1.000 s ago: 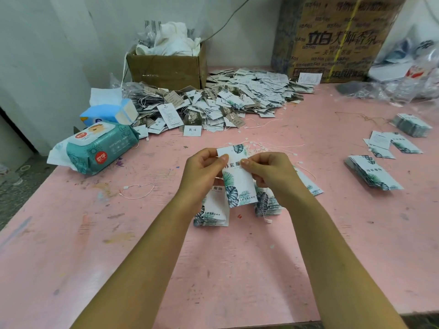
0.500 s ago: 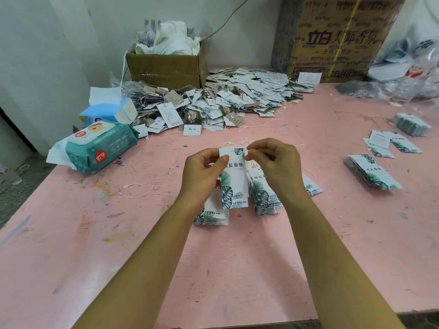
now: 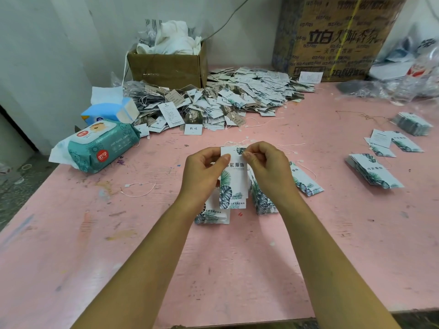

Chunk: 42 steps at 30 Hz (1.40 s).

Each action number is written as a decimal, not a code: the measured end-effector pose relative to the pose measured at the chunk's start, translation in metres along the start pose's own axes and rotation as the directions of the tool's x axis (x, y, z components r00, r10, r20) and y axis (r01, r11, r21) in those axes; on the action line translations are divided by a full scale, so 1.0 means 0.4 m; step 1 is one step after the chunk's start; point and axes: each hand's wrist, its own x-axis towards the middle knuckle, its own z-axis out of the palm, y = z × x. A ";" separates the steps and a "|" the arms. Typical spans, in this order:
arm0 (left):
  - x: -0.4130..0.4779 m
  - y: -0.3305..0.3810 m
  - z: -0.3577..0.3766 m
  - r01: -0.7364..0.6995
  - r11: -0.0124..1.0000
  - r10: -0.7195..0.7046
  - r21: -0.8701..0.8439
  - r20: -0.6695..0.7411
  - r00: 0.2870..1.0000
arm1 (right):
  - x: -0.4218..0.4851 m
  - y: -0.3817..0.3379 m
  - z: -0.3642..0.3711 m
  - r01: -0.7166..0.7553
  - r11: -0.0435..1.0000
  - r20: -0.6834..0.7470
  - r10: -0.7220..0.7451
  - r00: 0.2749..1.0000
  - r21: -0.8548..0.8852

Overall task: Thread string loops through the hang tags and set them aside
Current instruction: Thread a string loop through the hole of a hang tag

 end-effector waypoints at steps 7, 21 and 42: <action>-0.005 0.007 0.004 -0.032 0.999 0.030 0.039 0.037 0.999 | -0.011 -0.012 0.014 0.036 0.997 -0.112 -0.043 0.993 -0.064; -0.010 0.011 0.002 -0.030 0.997 0.025 0.071 0.064 0.998 | -0.029 -0.019 0.039 0.085 0.989 -0.186 -0.107 0.977 -0.122; -0.009 0.006 -0.010 0.153 0.968 -0.110 -0.196 0.214 0.971 | -0.054 -0.034 0.062 -0.054 0.927 -0.090 0.094 0.992 0.370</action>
